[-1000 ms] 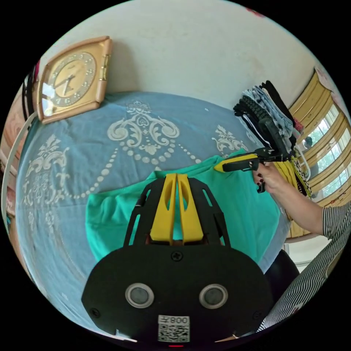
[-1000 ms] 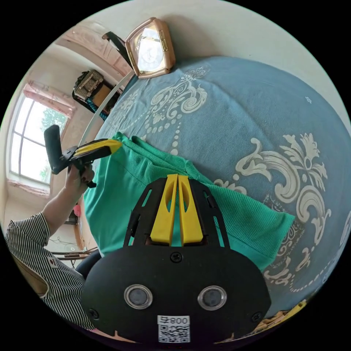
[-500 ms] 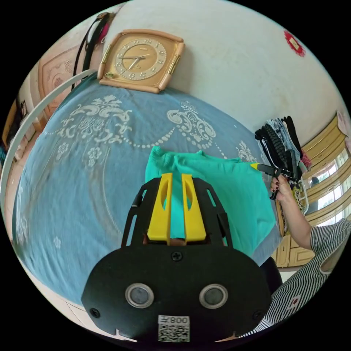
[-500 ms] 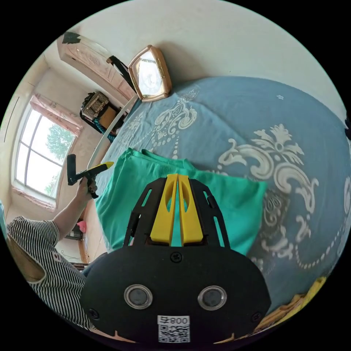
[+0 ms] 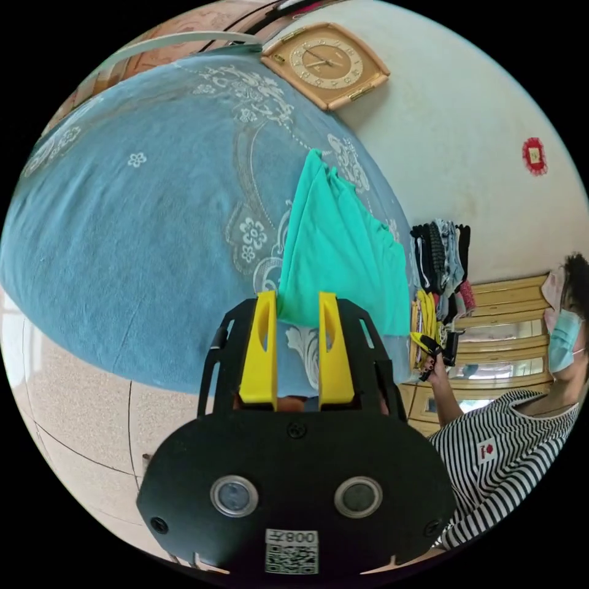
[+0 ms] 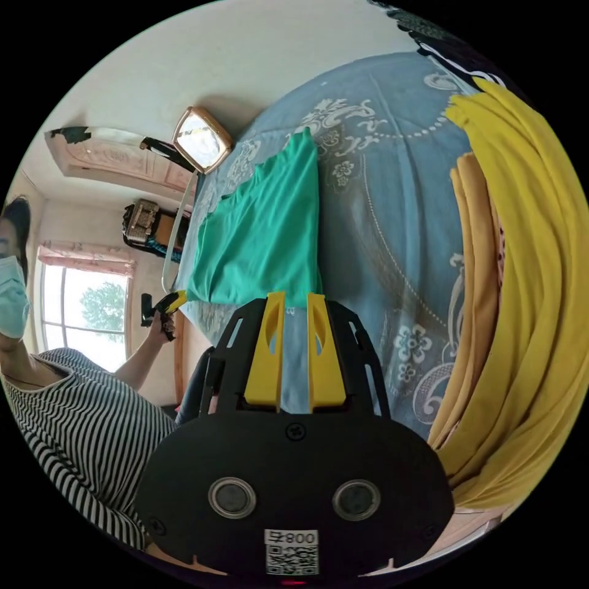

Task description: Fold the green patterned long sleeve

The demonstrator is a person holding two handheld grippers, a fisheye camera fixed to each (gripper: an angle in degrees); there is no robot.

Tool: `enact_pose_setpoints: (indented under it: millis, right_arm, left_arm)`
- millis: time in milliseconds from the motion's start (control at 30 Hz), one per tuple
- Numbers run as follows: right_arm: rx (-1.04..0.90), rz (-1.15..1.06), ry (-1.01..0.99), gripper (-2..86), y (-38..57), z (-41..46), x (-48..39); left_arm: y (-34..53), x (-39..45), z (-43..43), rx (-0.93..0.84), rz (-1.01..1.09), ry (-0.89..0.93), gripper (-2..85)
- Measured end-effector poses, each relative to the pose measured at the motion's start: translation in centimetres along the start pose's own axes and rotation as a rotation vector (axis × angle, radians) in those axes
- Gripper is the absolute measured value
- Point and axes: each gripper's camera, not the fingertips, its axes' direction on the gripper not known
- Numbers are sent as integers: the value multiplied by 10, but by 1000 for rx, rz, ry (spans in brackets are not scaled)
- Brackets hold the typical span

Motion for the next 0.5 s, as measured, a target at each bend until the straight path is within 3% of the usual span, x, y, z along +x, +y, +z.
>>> enact_pose_setpoints:
  millis: [200, 500]
  right_arm:
    - [-16, 29, -35, 29, -1, -1, 21]
    - [-43, -62, -47, 2, -7, -49, 21]
  left_arm:
    - [-26, 19, 4, -76, 7, -53, 37]
    - [-51, 25, -81, 28, 68, 6, 12]
